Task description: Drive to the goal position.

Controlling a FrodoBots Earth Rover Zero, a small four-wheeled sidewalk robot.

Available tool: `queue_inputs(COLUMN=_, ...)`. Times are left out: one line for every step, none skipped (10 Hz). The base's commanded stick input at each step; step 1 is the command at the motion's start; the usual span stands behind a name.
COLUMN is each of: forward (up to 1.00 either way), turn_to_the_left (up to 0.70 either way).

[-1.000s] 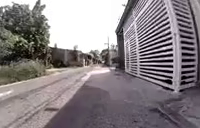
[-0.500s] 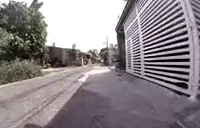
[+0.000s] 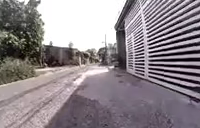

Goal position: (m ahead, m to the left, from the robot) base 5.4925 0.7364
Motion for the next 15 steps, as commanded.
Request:
queue_inputs(forward=0.85, turn_to_the_left=0.00)
queue_inputs(forward=0.85, turn_to_the_left=0.00)
queue_inputs(forward=0.85, turn_to_the_left=0.00)
queue_inputs(forward=0.85, turn_to_the_left=0.00)
queue_inputs(forward=0.85, turn_to_the_left=0.00)
queue_inputs(forward=0.85, turn_to_the_left=0.00)
queue_inputs(forward=0.85, turn_to_the_left=0.00)
queue_inputs(forward=0.85, turn_to_the_left=0.00)
queue_inputs(forward=0.85, turn_to_the_left=0.00)
queue_inputs(forward=0.85, turn_to_the_left=0.00)
queue_inputs(forward=0.85, turn_to_the_left=0.00)
queue_inputs(forward=0.85, turn_to_the_left=0.00)
queue_inputs(forward=0.85, turn_to_the_left=0.00)
queue_inputs(forward=0.85, turn_to_the_left=0.00)
queue_inputs(forward=0.85, turn_to_the_left=0.00)
